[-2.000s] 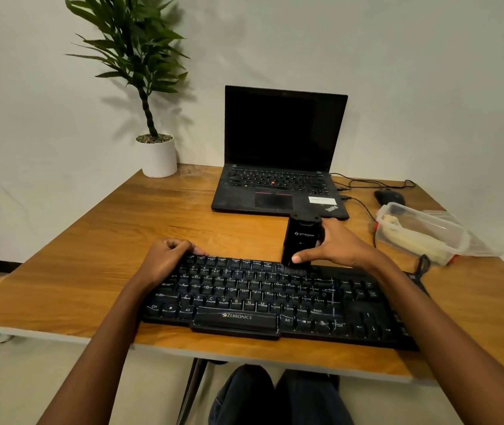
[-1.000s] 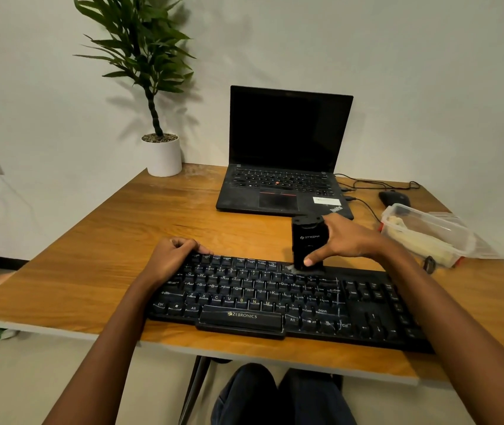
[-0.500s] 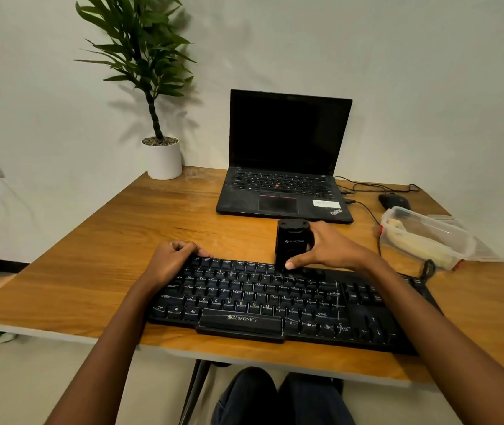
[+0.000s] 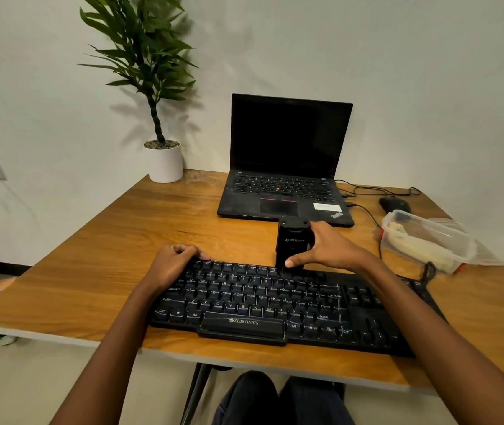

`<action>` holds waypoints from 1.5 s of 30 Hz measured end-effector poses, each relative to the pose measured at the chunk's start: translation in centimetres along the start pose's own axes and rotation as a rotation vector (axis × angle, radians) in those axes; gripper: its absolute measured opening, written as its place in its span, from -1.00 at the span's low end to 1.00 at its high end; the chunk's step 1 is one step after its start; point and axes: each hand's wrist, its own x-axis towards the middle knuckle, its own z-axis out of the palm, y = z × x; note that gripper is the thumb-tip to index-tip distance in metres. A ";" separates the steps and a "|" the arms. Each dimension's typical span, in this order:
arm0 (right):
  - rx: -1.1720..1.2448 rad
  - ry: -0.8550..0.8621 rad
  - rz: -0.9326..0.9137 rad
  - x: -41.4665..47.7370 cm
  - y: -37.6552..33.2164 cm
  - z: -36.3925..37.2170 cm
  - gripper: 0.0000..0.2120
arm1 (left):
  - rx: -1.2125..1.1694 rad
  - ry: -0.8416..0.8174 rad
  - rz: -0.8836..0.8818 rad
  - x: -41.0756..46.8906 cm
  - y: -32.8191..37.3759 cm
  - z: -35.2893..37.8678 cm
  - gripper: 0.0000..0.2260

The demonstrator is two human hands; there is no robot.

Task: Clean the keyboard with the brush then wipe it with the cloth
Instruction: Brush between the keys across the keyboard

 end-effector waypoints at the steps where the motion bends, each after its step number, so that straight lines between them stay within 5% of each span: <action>1: 0.019 -0.010 -0.004 -0.1 0.0 0.0 -0.50 | -0.002 -0.002 -0.001 0.0 -0.1 0.0 -0.73; 10: 0.022 0.035 0.000 0.0 0.5 0.3 -0.53 | -0.010 0.002 -0.001 0.2 -0.3 -0.1 -0.75; 13: -0.039 0.235 0.008 0.1 1.4 0.0 -0.48 | -0.025 0.005 -0.018 0.2 -0.3 0.0 -0.75; 16: 0.144 0.368 0.032 0.1 1.8 0.1 -0.52 | -0.020 0.008 -0.016 0.3 -0.4 -0.1 -0.76; 27: -0.004 -0.087 0.120 0.4 0.8 -2.5 -0.55 | -0.008 0.014 -0.006 0.2 -0.2 0.0 -0.75; 41: 0.030 -0.066 0.169 -0.5 1.5 -3.5 -0.46 | -0.022 0.003 -0.007 0.1 -0.1 -0.1 -0.73; 45: 0.168 0.211 0.069 -0.1 0.4 -1.3 -0.58 | -0.041 0.003 -0.014 -0.2 0.1 0.0 -0.69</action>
